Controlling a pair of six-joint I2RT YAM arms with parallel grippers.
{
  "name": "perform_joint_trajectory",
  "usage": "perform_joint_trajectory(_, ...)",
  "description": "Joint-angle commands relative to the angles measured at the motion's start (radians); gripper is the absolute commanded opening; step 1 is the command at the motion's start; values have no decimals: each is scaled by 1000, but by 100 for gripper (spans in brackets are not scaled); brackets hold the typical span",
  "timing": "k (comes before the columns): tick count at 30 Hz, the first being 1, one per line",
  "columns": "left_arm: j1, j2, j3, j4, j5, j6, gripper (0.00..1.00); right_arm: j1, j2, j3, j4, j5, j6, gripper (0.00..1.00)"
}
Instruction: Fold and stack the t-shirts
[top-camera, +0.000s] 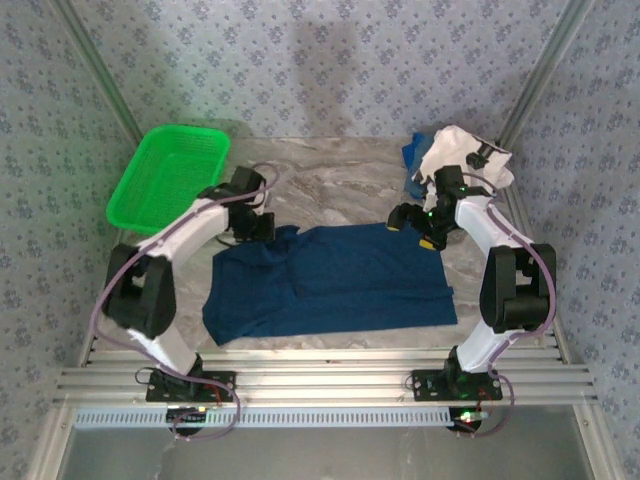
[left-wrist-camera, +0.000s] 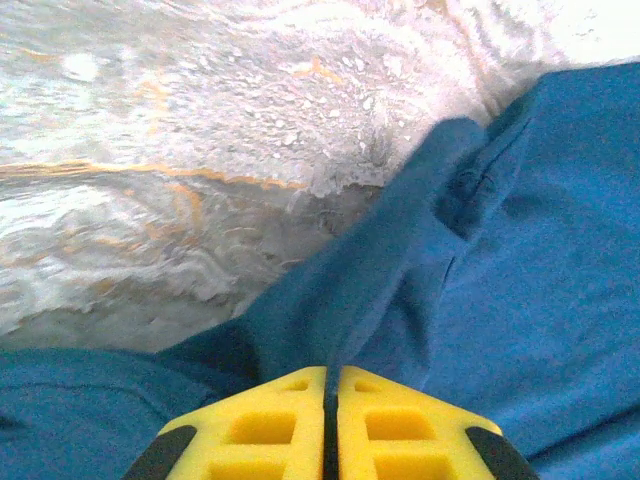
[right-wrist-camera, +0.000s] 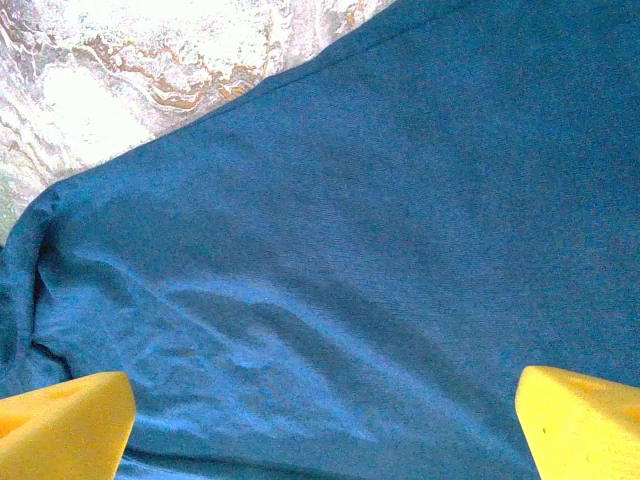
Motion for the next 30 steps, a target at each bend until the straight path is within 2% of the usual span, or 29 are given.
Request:
perform_joint_trajectory(1,33,-82,-95,62,30,-48,10,-9,-12,-34,-9,-15,0,100)
perform_joint_trajectory(12,66,-215,-379,245,106,-184,17,-10,-9,-44,-2,-18,3,100)
perform_joint_trajectory(16,66,-202,-407,209,56,-217,18,-9,-18,-47,-5,-18,-1,100)
perform_joint_trajectory(17,67,-208,-410,205,40,-233,24,-9,-19,-49,-8,-17,-1,100)
perform_joint_trajectory(19,68,-224,-405,208,28,-257,46,-11,-23,-47,-10,-19,-3,100)
perform_joint_trajectory(21,67,-249,-380,217,34,-268,57,-11,-28,-49,-10,-19,-5,100)
perform_joint_trajectory(25,60,-283,-264,202,29,-207,67,-13,-34,-56,-14,-22,-9,100)
perform_joint_trajectory(30,60,-147,-75,100,61,4,70,-19,-39,-64,-10,-31,-10,100)
